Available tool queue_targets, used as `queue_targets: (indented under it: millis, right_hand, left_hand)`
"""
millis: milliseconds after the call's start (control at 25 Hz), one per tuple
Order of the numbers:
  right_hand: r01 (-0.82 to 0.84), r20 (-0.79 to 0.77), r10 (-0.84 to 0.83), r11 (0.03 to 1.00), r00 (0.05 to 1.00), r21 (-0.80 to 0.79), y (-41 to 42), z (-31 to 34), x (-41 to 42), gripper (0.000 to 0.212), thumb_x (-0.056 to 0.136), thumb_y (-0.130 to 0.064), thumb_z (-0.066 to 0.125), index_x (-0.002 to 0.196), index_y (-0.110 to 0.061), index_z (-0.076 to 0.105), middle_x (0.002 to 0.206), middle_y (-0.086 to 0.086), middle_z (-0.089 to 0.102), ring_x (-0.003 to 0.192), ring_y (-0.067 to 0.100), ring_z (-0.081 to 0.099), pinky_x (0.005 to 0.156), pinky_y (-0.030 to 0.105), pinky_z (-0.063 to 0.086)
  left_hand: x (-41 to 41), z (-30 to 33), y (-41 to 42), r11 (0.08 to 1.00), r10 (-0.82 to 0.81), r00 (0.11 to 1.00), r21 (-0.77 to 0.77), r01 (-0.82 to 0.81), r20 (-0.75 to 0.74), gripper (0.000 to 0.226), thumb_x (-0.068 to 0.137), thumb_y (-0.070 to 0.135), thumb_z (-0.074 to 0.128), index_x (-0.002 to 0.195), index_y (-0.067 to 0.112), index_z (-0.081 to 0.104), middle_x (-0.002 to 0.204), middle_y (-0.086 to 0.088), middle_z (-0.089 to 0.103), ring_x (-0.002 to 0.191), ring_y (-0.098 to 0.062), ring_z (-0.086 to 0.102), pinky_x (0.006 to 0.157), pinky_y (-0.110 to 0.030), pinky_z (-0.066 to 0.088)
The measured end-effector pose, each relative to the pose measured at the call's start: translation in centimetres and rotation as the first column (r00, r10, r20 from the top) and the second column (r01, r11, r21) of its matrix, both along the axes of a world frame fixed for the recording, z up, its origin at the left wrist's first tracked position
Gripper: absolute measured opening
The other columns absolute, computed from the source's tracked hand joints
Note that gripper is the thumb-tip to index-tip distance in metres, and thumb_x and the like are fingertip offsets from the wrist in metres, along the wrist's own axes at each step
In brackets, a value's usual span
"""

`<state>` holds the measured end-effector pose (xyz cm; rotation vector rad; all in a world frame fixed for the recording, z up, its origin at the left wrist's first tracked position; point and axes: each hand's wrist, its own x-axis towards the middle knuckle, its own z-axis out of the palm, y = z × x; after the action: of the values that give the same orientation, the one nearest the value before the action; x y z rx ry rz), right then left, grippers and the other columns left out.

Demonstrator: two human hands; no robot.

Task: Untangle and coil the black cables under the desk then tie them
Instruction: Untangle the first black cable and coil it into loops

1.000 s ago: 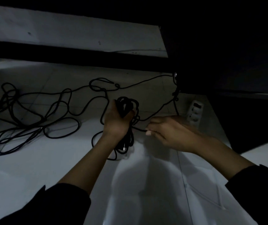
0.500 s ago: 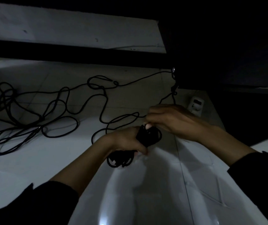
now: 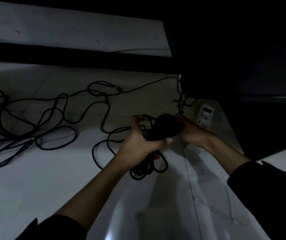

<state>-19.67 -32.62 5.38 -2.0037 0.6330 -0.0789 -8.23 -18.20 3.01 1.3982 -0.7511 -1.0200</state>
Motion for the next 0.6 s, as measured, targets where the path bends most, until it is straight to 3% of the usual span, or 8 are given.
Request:
queue_targets:
  millis: [80,160,200,280,400,480,600]
  right_hand:
    - [0.013,-0.026,-0.012,0.999,1.0,0.033,0.0,-0.7,-0.2,0.024,0.091,0.003,0.056,0.07,-0.004,0.065,0.067,0.007,0.065,0.06,-0.001,0.059,0.059,0.014,0.046]
    - [0.031,-0.03,-0.028,0.995,0.999,0.093,-0.2,-1.4,-0.3,0.012,0.089,-0.004,0.062,0.092,0.006,0.068,0.089,0.021,0.07,0.082,0.02,0.068,0.076,0.03,0.053]
    - [0.052,-0.027,-0.049,0.992,0.998,0.117,-0.3,-1.6,-0.5,0.011,0.088,-0.006,0.064,0.095,0.001,0.07,0.09,0.016,0.071,0.084,0.02,0.068,0.077,0.032,0.053]
    - [0.083,0.011,-0.086,0.985,0.996,0.151,-0.4,-2.0,-0.8,0.007,0.087,-0.011,0.067,0.087,-0.014,0.073,0.076,0.006,0.067,0.069,0.011,0.059,0.065,0.022,0.046]
    - [0.151,0.076,-0.168,0.969,0.983,0.193,0.0,-2.9,-1.3,0.01,0.086,-0.02,0.068,0.084,-0.027,0.075,0.074,0.008,0.062,0.061,0.008,0.05,0.058,0.016,0.04]
    - [0.152,0.091,-0.171,0.971,0.981,0.184,0.9,-3.9,-1.4,0.02,0.088,-0.02,0.066,0.076,-0.034,0.074,0.063,-0.005,0.062,0.057,0.003,0.051,0.057,0.015,0.041]
    - [0.104,0.111,-0.129,0.973,0.985,0.206,2.0,-4.6,-1.2,0.036,0.092,-0.014,0.061,0.068,-0.038,0.072,0.059,-0.013,0.062,0.058,0.001,0.053,0.055,0.013,0.041]
  left_hand:
    - [-0.4,0.3,-0.5,0.994,0.105,0.994,-0.033,-0.106,-0.039,0.042,0.078,0.027,0.078,0.111,0.017,0.054,0.09,-0.009,0.073,0.058,-0.02,0.068,0.052,-0.027,0.053]
    - [-0.4,0.5,-1.0,0.984,0.168,0.984,0.041,-0.171,0.059,0.027,0.083,0.032,0.072,0.099,0.011,0.068,0.082,-0.006,0.075,0.062,-0.016,0.07,0.057,-0.025,0.053]
    - [-0.4,0.5,-1.2,0.981,0.162,0.981,0.09,-0.171,0.103,0.027,0.084,0.034,0.071,0.093,0.009,0.072,0.078,-0.007,0.075,0.064,-0.014,0.07,0.058,-0.024,0.053]
    - [-0.2,0.2,-1.1,0.977,0.159,0.979,0.125,-0.175,0.129,0.029,0.085,0.033,0.069,0.086,0.004,0.072,0.074,-0.011,0.073,0.062,-0.013,0.068,0.059,-0.025,0.052]
    - [-0.9,-0.3,-0.7,0.987,0.152,0.983,0.044,-0.157,0.106,0.013,0.088,0.035,0.065,0.096,0.025,0.064,0.097,-0.001,0.069,0.074,-0.009,0.069,0.061,-0.019,0.053]
    - [-1.5,-0.3,-0.9,0.988,0.152,0.986,0.011,-0.154,0.068,0.017,0.085,0.041,0.067,0.1,0.04,0.059,0.112,0.008,0.064,0.091,0.0,0.065,0.067,-0.011,0.052]
    - [-1.0,-0.1,-1.8,0.981,0.184,0.982,-0.049,-0.187,-0.05,0.033,0.081,0.048,0.07,0.112,0.038,0.061,0.108,0.017,0.069,0.096,0.0,0.066,0.074,-0.017,0.056]
